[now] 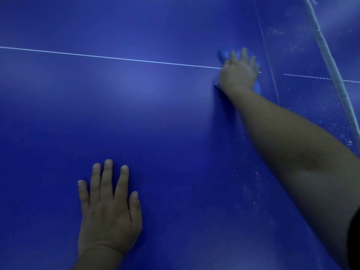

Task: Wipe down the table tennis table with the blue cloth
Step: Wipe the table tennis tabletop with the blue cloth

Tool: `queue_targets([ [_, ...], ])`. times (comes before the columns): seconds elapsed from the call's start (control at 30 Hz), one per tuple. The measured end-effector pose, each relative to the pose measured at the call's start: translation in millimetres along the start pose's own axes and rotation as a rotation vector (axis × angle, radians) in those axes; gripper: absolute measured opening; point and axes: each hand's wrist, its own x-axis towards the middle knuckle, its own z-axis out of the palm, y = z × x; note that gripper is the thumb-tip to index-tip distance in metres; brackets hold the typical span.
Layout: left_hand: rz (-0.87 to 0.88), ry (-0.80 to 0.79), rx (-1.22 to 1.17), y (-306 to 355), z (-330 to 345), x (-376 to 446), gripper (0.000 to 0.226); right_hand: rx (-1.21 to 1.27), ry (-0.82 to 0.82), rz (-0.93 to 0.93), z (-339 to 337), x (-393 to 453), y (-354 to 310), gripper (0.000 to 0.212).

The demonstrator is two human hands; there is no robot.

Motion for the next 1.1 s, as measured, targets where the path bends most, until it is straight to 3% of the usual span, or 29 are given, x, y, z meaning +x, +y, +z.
queue_targets([
  [0.13, -0.009, -0.020, -0.010, -0.4, -1.6, 0.7, 0.066, 0.061, -0.014, 0.165, -0.2, -95.6, 84.3, 0.057],
  [0.23, -0.018, -0.035, -0.018, 1.6, -2.8, 0.4, 0.067, 0.033, 0.047, 0.119, 13.7, -173.5, 92.0, 0.051],
  [0.4, -0.031, -0.059, -0.006, 2.4, -4.1, 0.6, 0.068, 0.018, -0.008, -0.082, 1.6, -88.0, 48.1, 0.049],
  [0.47, -0.034, -0.068, -0.002, 3.7, -4.7, 0.6, 0.069, -0.003, -0.048, -0.082, -4.3, -60.3, 49.4, 0.050],
  [0.53, -0.028, -0.061, -0.006, 2.7, -5.3, 0.7, 0.068, -0.073, -0.075, -0.036, -5.5, -79.0, 74.8, 0.052],
  [0.63, -0.041, -0.061, -0.005, 2.4, -7.6, 1.2, 0.069, -0.031, -0.114, 0.092, -6.3, -171.8, 121.7, 0.055],
  [0.73, -0.037, -0.073, 0.001, 3.0, -9.3, 0.3, 0.068, -0.036, -0.074, 0.065, -1.9, -244.5, 129.3, 0.052],
  [0.87, -0.036, -0.088, 0.011, 2.5, -10.8, 0.2, 0.070, -0.095, -0.066, -0.100, -6.7, -163.4, 102.0, 0.053],
  [0.97, -0.037, -0.105, 0.012, 4.2, -11.6, 0.4, 0.071, -0.024, -0.022, -0.055, -11.7, -110.0, 92.9, 0.049],
  [1.1, -0.043, -0.099, -0.003, 3.9, -12.9, 0.5, 0.070, -0.072, -0.072, -0.022, -5.3, -196.4, 140.6, 0.054],
])
